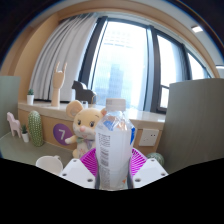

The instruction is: Pour water

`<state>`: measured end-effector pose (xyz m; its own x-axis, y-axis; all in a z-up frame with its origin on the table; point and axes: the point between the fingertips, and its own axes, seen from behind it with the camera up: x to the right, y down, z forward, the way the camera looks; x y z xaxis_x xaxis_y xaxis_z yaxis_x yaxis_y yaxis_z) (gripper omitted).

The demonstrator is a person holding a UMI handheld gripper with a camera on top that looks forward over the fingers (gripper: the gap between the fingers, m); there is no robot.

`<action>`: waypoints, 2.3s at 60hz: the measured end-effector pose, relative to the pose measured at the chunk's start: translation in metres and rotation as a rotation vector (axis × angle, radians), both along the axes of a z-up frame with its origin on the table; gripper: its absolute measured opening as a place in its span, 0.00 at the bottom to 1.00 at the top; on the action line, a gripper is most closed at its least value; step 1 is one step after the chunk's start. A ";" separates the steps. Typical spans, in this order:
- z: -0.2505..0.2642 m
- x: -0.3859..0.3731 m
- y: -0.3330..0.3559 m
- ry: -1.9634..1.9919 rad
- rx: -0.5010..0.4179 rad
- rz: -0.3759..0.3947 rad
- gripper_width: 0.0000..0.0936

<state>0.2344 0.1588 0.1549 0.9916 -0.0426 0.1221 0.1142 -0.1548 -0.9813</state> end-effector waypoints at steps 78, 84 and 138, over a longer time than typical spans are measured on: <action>-0.068 -0.132 -0.223 0.240 -0.155 0.127 0.92; -0.054 -0.160 -0.253 0.267 -0.170 0.154 0.92; 0.050 -0.192 -0.343 0.117 -0.047 0.155 0.93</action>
